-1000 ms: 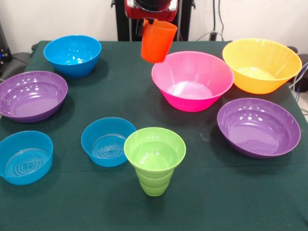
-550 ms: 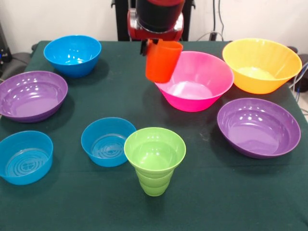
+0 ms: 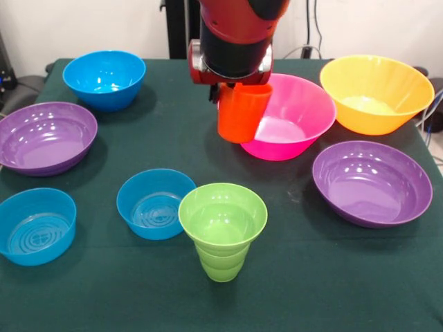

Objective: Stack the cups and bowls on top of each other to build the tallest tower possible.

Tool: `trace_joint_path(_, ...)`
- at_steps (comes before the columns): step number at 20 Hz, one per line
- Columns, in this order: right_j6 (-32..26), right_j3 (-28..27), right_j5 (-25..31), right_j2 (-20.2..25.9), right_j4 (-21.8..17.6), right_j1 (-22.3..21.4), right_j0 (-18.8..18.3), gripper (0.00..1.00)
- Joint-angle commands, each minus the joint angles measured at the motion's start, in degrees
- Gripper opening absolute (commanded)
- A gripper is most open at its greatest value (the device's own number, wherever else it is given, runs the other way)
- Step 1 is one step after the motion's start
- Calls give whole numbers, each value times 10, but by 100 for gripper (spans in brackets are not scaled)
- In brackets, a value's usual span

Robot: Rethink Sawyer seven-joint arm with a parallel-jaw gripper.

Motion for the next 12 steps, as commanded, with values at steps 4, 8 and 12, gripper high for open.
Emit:
trace_joint_path(4,-133,-113,101,73,-17,59,1,0)
trace_joint_path(8,-138,-112,117,75,-14,51,-4,0)
trace_joint_path(12,-147,-120,118,85,-16,53,-11,0)
